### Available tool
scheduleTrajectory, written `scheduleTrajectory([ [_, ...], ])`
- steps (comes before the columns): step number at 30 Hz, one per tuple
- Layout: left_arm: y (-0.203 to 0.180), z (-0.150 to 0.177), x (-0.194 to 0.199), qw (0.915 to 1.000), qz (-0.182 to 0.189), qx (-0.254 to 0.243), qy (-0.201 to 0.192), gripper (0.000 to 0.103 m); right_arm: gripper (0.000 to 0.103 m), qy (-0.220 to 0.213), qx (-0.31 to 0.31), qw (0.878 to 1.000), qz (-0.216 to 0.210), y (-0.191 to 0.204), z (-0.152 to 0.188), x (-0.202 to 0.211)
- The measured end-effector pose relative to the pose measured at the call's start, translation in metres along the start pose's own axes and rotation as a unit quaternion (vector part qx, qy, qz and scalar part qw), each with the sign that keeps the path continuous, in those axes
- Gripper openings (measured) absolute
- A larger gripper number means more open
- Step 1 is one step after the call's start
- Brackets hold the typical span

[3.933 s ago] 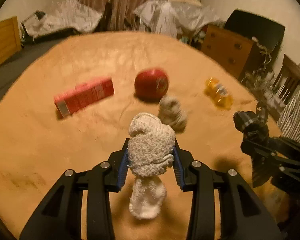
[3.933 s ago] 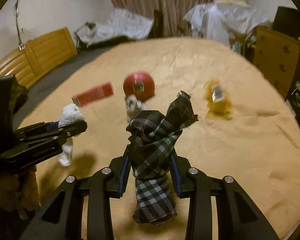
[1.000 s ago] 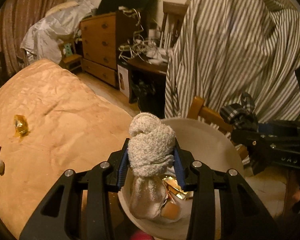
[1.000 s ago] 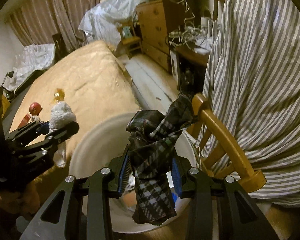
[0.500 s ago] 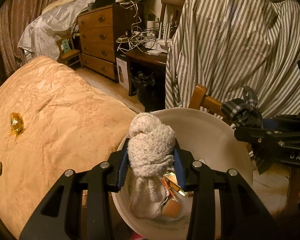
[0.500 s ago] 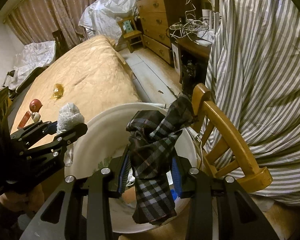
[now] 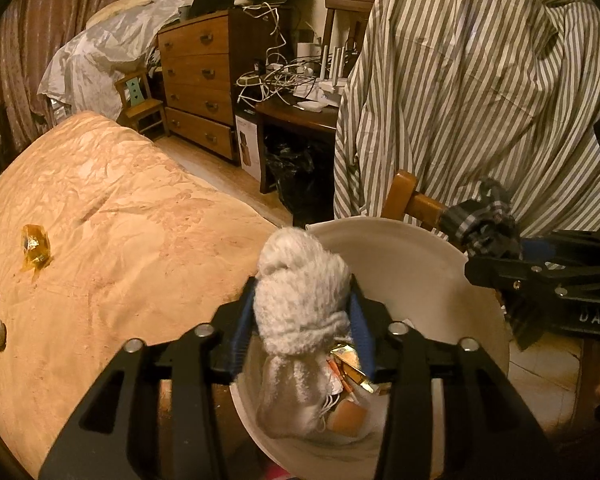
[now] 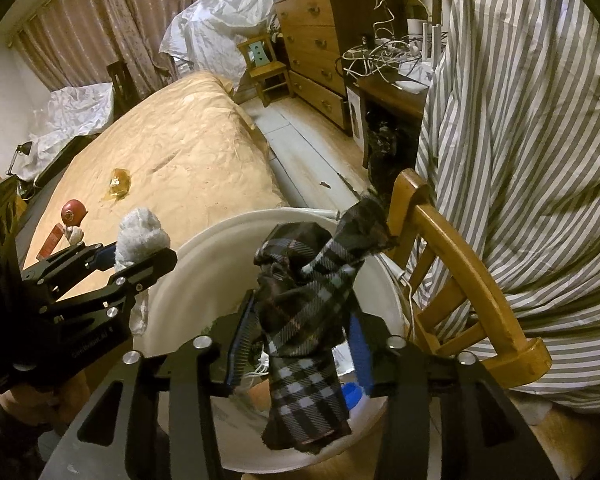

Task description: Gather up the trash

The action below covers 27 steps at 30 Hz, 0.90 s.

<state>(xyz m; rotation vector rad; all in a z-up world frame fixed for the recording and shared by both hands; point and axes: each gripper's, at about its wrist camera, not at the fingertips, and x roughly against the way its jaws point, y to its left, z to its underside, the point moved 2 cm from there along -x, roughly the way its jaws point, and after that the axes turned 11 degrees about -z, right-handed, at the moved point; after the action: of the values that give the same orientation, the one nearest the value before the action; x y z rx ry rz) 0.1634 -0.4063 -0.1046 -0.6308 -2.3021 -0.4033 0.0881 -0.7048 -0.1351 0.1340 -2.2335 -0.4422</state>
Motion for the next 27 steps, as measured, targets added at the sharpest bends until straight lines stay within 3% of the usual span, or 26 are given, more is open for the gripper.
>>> scheduleTrajectory([
  [2,0.001,0.000,0.000,1.0000,-0.002,0.000,0.000,0.064,0.060,-0.005,-0.001,1.000,-0.002,0.001,-0.001,0.000],
  [4,0.002,0.001,-0.001,1.0000,-0.004,0.001,-0.001,0.074,0.062,-0.011,-0.003,1.000,-0.004,0.002,-0.001,0.001],
  [18,0.007,0.003,0.001,0.9999,-0.012,0.007,-0.003,0.075,0.065,-0.022,-0.007,1.000,-0.005,-0.001,-0.001,0.005],
  [27,0.008,0.003,0.006,0.9999,-0.012,0.007,-0.008,0.084,0.069,-0.041,-0.007,0.999,-0.012,0.004,0.000,0.018],
])
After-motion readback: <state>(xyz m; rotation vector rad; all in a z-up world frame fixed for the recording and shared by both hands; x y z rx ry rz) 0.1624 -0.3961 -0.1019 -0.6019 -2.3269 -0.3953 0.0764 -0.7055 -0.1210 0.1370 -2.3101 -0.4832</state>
